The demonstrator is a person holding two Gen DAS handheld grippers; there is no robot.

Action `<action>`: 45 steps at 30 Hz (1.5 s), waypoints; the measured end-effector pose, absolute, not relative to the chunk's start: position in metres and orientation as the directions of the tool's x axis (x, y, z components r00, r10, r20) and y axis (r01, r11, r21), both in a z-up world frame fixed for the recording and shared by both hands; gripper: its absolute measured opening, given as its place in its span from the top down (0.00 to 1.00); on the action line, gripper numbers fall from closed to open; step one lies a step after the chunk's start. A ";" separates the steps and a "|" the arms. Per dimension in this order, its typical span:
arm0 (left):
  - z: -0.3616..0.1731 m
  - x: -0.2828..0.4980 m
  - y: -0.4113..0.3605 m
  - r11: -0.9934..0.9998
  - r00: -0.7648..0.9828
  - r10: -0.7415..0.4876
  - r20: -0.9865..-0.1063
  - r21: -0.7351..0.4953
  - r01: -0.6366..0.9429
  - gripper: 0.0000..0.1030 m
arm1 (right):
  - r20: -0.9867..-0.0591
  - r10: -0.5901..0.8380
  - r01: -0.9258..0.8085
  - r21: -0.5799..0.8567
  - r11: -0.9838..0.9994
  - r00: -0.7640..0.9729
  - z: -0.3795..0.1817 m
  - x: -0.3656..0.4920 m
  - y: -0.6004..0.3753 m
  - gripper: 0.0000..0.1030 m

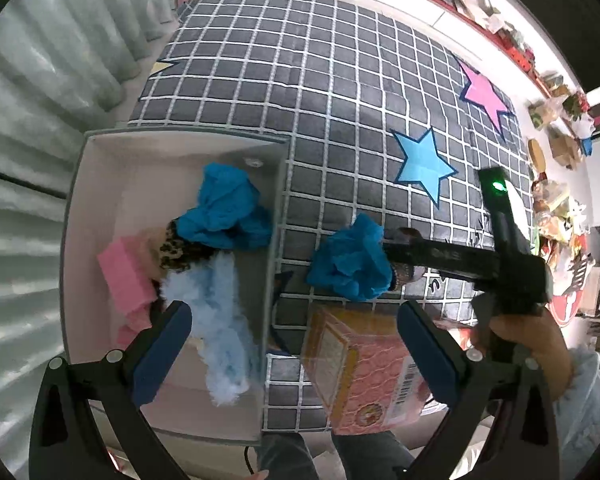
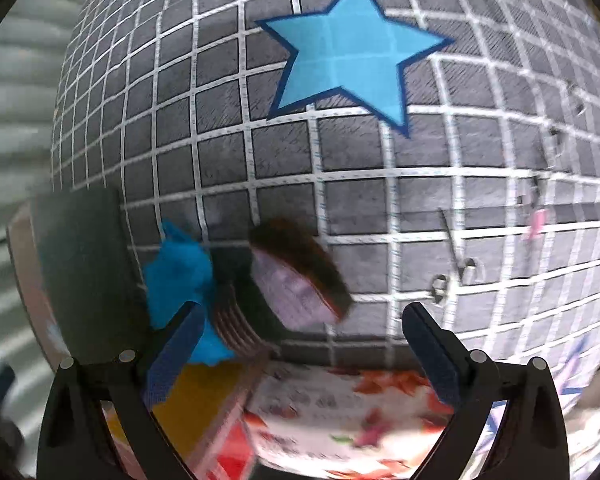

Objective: Organize soft objects
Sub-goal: 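Grasp the blue cloth with the left tool while the right tool grasps the knit glove, then lift the blue cloth with the left tool while the right tool lifts the knit glove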

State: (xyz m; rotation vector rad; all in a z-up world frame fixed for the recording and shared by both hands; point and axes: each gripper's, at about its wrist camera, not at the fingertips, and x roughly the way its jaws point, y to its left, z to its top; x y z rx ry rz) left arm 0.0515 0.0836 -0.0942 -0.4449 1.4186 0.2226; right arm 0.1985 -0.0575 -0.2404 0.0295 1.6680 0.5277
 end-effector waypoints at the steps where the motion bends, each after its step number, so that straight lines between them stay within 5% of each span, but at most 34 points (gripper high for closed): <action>1: -0.094 0.056 0.078 0.904 0.142 -0.107 -0.984 -0.156 -0.398 0.00 | -0.926 0.323 -0.273 0.367 0.889 -0.193 -0.245 0.200 -0.055 0.03; 4: -0.095 0.067 0.067 0.916 0.124 -0.097 -0.987 -0.137 -0.378 0.00 | -0.914 0.326 -0.277 0.387 0.880 -0.243 -0.260 0.201 -0.045 0.03; 7: -0.098 0.081 0.058 0.921 0.104 -0.095 -0.990 -0.127 -0.367 0.00 | -0.894 0.358 -0.249 0.424 0.871 -0.268 -0.271 0.198 -0.047 0.29; 14: -0.128 0.119 0.037 0.930 -0.018 -0.132 -0.991 -0.117 -0.350 0.00 | -0.827 0.477 -0.169 0.537 0.826 -0.298 -0.282 0.199 -0.086 0.48; 27: -0.232 0.171 -0.003 0.982 -0.423 -0.100 -0.901 -0.021 -0.187 0.00 | -0.886 0.436 -0.088 0.453 0.887 -0.158 -0.275 0.239 -0.215 0.47; 31: -0.262 0.168 -0.006 0.989 -0.520 -0.059 -0.852 0.020 -0.146 0.00 | -0.872 0.469 -0.039 0.479 0.877 -0.141 -0.276 0.238 -0.236 0.36; 35: -0.285 0.160 -0.008 0.991 -0.587 -0.039 -0.809 0.042 -0.125 0.00 | -0.874 0.468 -0.042 0.476 0.878 -0.128 -0.271 0.238 -0.244 0.35; 38: -0.294 0.156 -0.008 0.993 -0.607 -0.021 -0.794 0.056 -0.108 0.00 | -0.881 0.459 -0.044 0.466 0.884 -0.111 -0.270 0.236 -0.225 0.21; 45: -0.317 0.155 -0.016 0.995 -0.645 0.012 -0.764 0.071 -0.065 0.04 | -0.887 0.445 -0.045 0.453 0.890 -0.128 -0.279 0.241 -0.211 0.21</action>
